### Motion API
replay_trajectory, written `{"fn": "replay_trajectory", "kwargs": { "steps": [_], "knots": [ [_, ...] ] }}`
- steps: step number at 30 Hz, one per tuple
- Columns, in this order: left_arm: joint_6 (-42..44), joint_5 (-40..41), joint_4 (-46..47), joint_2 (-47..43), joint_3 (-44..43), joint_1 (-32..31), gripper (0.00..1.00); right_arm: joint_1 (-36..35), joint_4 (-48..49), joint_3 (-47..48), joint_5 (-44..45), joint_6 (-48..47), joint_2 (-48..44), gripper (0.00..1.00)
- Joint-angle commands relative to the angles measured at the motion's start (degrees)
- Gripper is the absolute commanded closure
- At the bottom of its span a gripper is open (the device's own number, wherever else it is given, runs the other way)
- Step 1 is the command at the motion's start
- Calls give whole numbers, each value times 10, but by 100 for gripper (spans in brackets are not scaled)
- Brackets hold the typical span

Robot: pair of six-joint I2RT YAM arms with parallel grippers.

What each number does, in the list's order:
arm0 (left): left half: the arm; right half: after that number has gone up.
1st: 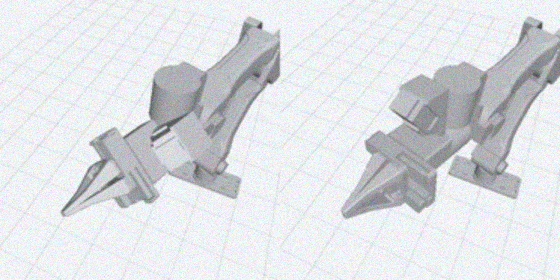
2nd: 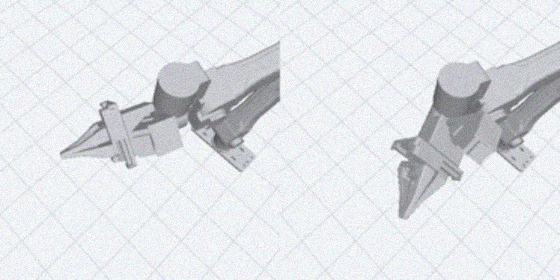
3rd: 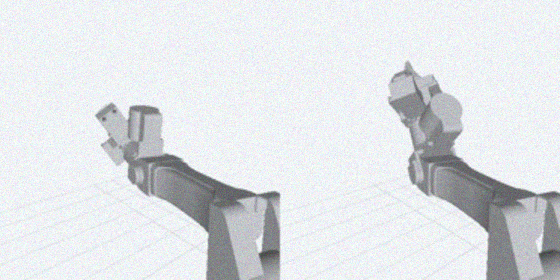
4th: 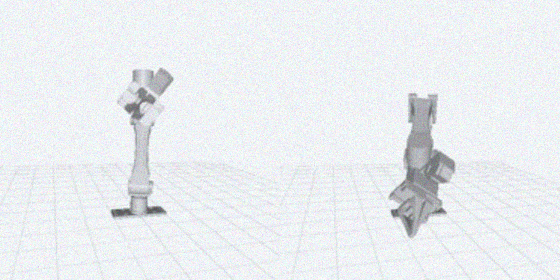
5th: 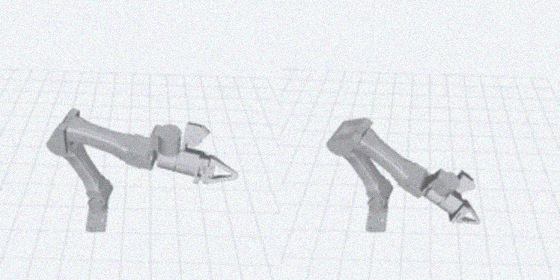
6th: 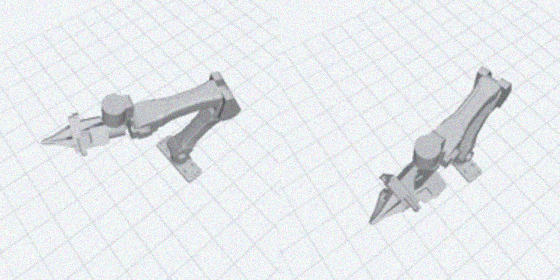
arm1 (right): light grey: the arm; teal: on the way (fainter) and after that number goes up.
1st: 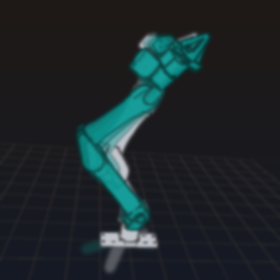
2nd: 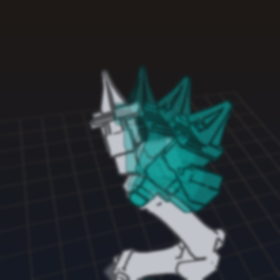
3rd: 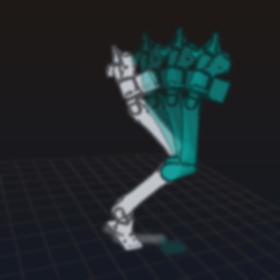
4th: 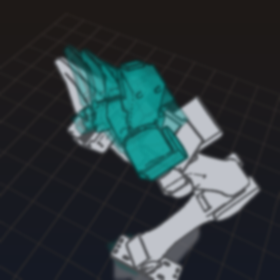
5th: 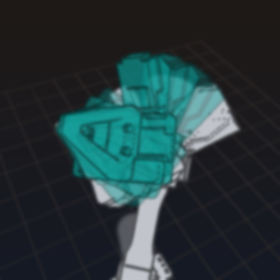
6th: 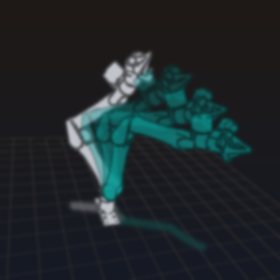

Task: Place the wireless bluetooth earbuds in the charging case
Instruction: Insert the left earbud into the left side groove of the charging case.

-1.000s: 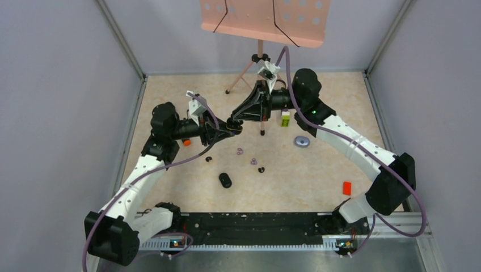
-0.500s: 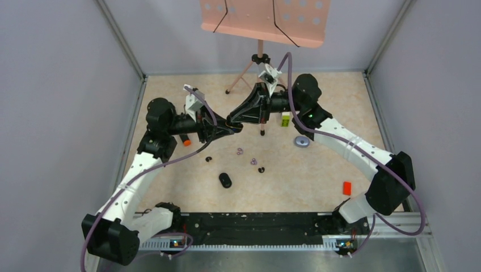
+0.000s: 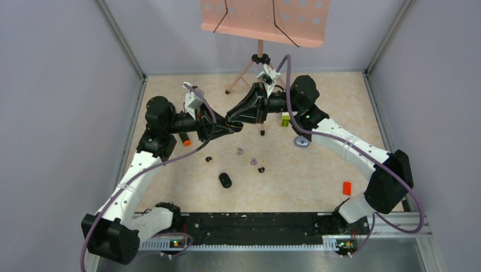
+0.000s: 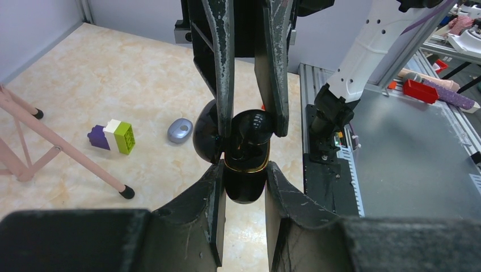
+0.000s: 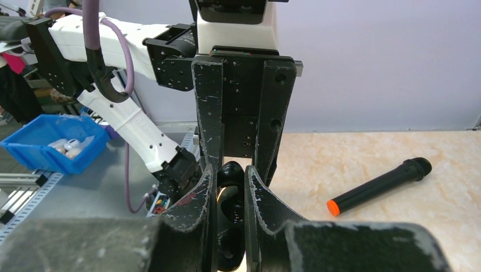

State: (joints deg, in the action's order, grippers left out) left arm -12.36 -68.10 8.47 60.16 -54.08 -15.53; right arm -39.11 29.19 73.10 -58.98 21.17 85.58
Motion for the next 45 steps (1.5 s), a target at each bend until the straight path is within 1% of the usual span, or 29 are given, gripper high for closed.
{"fn": "replay_trajectory", "kwargs": {
  "steps": [1,17,23,27,30,35,42,45],
  "knots": [
    [-9,-3,14,-5,-32,-3,100,-10,33,0,3,-1,1,98],
    [-19,6,17,-8,-41,7,100,-10,26,-14,5,-15,-6,96],
    [-27,4,25,-8,-41,12,100,-10,19,-15,5,-24,-6,94],
    [-26,3,25,-11,-37,13,100,-10,12,-14,7,-34,-7,90],
    [-26,2,24,-14,-34,14,100,-10,-12,-11,12,-61,-13,87],
    [-25,2,24,-16,-31,14,100,-10,-33,-9,21,-85,-17,79],
    [-20,-1,17,-17,-29,14,100,-10,-57,3,31,-116,-25,64],
    [-19,-1,17,-16,-27,14,100,-10,-67,12,35,-126,-30,61]
  ]
}}
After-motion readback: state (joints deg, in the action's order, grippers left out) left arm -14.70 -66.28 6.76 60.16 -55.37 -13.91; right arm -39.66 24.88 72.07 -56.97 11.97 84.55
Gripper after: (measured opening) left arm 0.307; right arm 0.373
